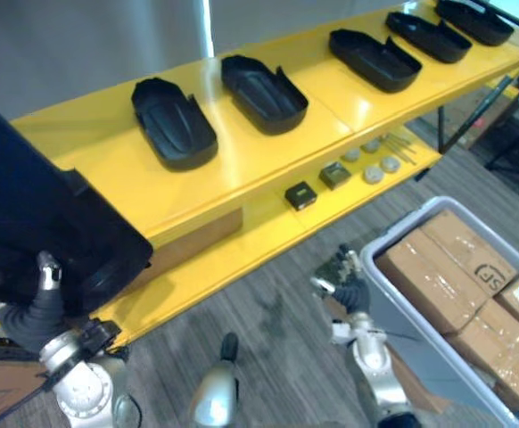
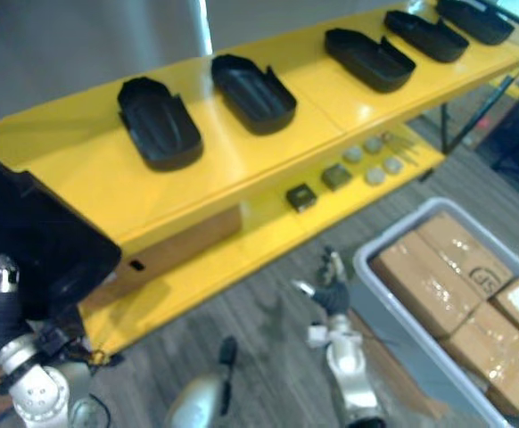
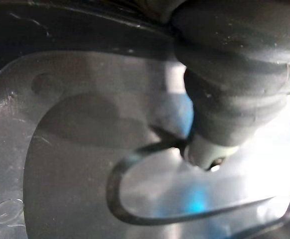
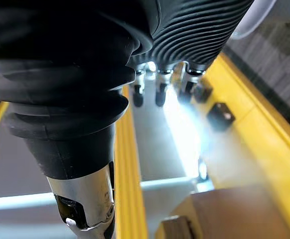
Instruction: Walk over and take plastic housings, then place them on the shelf
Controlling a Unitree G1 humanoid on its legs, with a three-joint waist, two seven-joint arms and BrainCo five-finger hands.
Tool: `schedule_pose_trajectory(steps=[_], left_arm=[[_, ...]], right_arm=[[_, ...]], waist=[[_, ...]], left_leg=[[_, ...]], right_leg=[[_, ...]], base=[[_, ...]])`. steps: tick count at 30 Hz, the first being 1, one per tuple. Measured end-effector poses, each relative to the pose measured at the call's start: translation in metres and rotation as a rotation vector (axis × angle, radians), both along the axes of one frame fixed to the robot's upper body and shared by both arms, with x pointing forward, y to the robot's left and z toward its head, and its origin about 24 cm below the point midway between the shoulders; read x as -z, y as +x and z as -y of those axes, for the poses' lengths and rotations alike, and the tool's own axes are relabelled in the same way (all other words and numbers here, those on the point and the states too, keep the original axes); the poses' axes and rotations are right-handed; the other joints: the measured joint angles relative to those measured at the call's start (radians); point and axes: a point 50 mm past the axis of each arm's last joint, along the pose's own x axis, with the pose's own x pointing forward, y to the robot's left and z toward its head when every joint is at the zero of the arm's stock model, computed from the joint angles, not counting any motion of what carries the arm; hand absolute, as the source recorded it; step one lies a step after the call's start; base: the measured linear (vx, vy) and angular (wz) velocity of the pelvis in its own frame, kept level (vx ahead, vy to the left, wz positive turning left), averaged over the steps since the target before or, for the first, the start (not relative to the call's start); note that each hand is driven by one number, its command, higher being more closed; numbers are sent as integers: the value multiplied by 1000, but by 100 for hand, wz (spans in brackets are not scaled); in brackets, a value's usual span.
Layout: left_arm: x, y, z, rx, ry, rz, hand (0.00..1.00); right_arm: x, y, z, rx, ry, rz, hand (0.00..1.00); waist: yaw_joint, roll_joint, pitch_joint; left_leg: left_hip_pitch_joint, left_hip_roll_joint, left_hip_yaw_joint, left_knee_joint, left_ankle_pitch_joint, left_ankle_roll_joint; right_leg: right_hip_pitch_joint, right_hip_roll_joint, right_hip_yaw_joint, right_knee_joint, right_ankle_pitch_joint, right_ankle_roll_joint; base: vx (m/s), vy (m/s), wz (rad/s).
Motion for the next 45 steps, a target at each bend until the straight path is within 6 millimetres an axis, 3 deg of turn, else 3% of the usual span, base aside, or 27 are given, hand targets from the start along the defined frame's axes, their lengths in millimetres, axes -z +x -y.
schedule_pose_trajectory(steps=[1, 3, 6, 9, 12, 13, 15, 17, 18, 19, 21, 23, 25, 28, 30, 31, 33, 34, 35, 38, 41, 45], left_arm=[[0, 0, 0, 0, -1, -1, 100], [2, 0, 2, 7, -9, -5, 100], [6, 0, 6, 20, -28, -17, 100], [10, -4, 6, 18, -33, -37, 100], [6, -8, 2, 1, -14, -30, 100], [3, -10, -1, -15, -5, -21, 100], [2, -10, -1, -17, -3, -14, 100], [-4, -13, -4, -42, 33, -7, 100], [-5, -14, -6, -60, 37, -1, 100], [-7, -13, -7, -65, 39, 5, 100], [-10, -11, -8, -73, 52, 13, 100], [-12, -7, -8, -77, 42, 20, 100], [-14, -1, -8, -74, 33, 40, 100], [-15, 14, -10, -47, 41, 43, 100], [-11, 20, -11, -41, 36, 21, 100], [-9, 21, -12, -38, 35, 2, 100], [-11, 20, -16, -43, 61, -17, 100], [-2, 18, -15, -49, 25, -48, 100], [5, 15, -13, -49, 2, -82, 100], [10, 13, -12, -39, -8, -112, 100], [9, 12, -9, -38, -14, -104, 100], [10, 10, -13, -41, 35, -180, 100]], right_arm=[[-1, 1, -1, -5, -5, 5, 0], [-5, 3, -4, -41, -34, 29, 0], [4, -7, 0, -57, -43, -8, 0], [6, -12, 1, -67, -42, -17, 0], [-1, -10, -3, -78, -30, 15, 0], [-2, -11, -4, -82, -20, 21, 0], [-4, -12, -3, -81, -25, 30, 0], [-7, -10, -4, -82, -20, 43, 0], [-9, -8, -4, -81, -19, 52, 0], [-10, -7, -5, -82, -14, 58, 0], [-14, -3, -7, -81, -9, 74, 0], [-16, -2, 0, -50, -13, 87, 0], [-23, -1, 10, 13, -36, 125, 0], [-59, 0, 36, 165, -60, 298, 0], [-83, -2, 52, 247, -90, 416, 0], [-100, -7, 62, 298, -107, 498, 0], [-129, -16, 70, 355, -104, 656, 0], [-148, -16, 76, 369, -123, 756, 0], [-166, -15, 80, 375, -146, 837, 0], [-198, -14, 84, 382, -167, 970, 0], [-205, -17, 93, 418, -124, 955, 0], [-181, -33, 121, 551, -132, 809, 0]], waist=[[1, 3, 3], [-4, 18, 23], [-8, 39, 34], [-7, 36, 34], [4, 1, 47], [11, -23, 43], [10, -12, 30], [13, -21, -5], [14, -25, -8], [12, -23, -7], [2, -1, -8], [-12, 29, -16], [-17, 46, -28], [-62, 56, -34], [-83, 52, -38], [-94, 38, -47], [-90, -25, -93], [-93, 12, -107], [-87, 48, -126], [-76, 102, -152], [-78, 111, -153], [-96, 84, -143]], left_leg=[[-1, 1, 4, 2, -1, 0], [-2, 3, 16, 7, -3, 2], [-1, 15, 15, 22, -5, -3], [-26, 17, 17, 52, -12, 0], [-83, 6, 33, 176, -90, 15], [-88, -1, 67, 220, -136, 19], [-85, -1, 55, 272, -184, 30], [-69, -5, 61, 264, -227, 53], [-33, -10, 59, 239, -228, 63], [-15, -14, 53, 225, -231, 69], [64, -13, 20, 173, -238, 79], [115, -13, -15, 129, -238, 79], [145, -16, -54, 102, -243, 72], [170, -48, -184, 98, -253, 74], [197, -61, -264, 103, -265, 55], [209, -73, -308, 104, -275, 38], [207, -101, -334, 108, -312, -5], [207, -48, -296, 141, -330, -27], [211, 18, -259, 141, -341, -55], [228, 77, -242, 113, -330, -95], [252, 93, -193, 92, -313, -95], [241, 73, -133, 49, -279, -63]], right_leg=[[1, 1, 1, -6, -2, 5], [13, 3, -1, -38, -30, 49], [20, 10, -6, -33, -57, 82], [20, 6, -24, -26, -68, 77], [29, -8, -30, -26, -83, 48], [48, -21, -33, -16, -68, 34], [28, -42, -15, 85, -1, -30], [-42, -90, 12, 222, 98, -92], [-71, -120, 38, 287, 173, -90], [-86, -127, 58, 326, 196, -85], [-141, -84, 92, 422, 39, -77], [-180, -27, 95, 385, -30, -83], [-241, 21, 137, 293, -52, -83], [-329, 66, 328, 165, -36, -58], [-355, 92, 451, 144, -23, -36], [-352, 94, 498, 119, -11, -28], [-331, 72, 514, 24, 66, -23], [-286, 97, 464, -1, 99, 10], [-247, 146, 436, -46, 114, -8], [-187, 200, 378, -95, 123, -19], [-122, 209, 333, -140, 118, -27], [-86, 176, 257, -174, 117, -27]], base=[[-42, -47, -44], [-88, -60, -19], [-114, -32, 3], [-40, 15, 19], [46, 78, 14], [210, 159, 10], [211, 200, 13], [181, 237, -1], [253, 245, -2], [276, 204, 3], [276, 186, 22], [234, 153, 42], [185, 60, 72], [207, -66, 131], [237, -218, 141], [291, -410, 133], [302, -472, 117], [272, -374, 71], [216, -280, 52], [212, -210, 41], [120, -95, 42], [27, 4, 51]])
